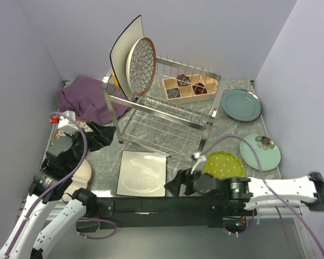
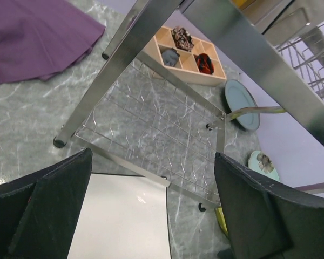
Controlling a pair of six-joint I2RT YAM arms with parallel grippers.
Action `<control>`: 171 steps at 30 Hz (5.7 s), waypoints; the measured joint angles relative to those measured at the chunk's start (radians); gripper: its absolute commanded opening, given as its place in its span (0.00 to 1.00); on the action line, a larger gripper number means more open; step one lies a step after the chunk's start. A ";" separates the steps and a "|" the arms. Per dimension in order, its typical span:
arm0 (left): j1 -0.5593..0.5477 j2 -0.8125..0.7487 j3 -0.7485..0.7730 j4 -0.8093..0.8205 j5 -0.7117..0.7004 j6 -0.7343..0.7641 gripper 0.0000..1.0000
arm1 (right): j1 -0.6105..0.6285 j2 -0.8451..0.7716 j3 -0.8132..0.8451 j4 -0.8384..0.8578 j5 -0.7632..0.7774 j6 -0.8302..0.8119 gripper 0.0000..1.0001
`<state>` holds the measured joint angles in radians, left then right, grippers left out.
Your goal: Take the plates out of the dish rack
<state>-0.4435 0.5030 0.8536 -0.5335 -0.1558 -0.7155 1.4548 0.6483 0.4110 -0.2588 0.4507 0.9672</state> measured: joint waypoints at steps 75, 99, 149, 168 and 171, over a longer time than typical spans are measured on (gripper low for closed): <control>0.000 -0.106 -0.081 0.022 -0.022 0.076 0.99 | 0.027 0.945 0.139 0.658 -0.067 0.268 0.50; 0.000 0.244 0.550 0.093 0.102 0.219 0.72 | 0.033 0.289 0.565 -0.021 -0.017 -0.225 1.00; -0.657 1.006 1.316 0.131 -0.856 0.859 0.81 | 0.035 0.055 0.533 -0.114 0.016 -0.415 1.00; -0.412 1.070 1.253 -0.127 -0.657 0.608 0.52 | 0.035 0.091 0.504 -0.056 -0.051 -0.462 1.00; -0.409 1.078 1.252 -0.121 -0.681 0.608 0.46 | 0.035 0.091 0.496 -0.051 -0.053 -0.464 1.00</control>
<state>-0.8520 1.5814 2.1056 -0.6548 -0.8371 -0.1070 1.4899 0.7391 0.9073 -0.3096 0.3977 0.5030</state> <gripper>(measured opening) 0.520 0.999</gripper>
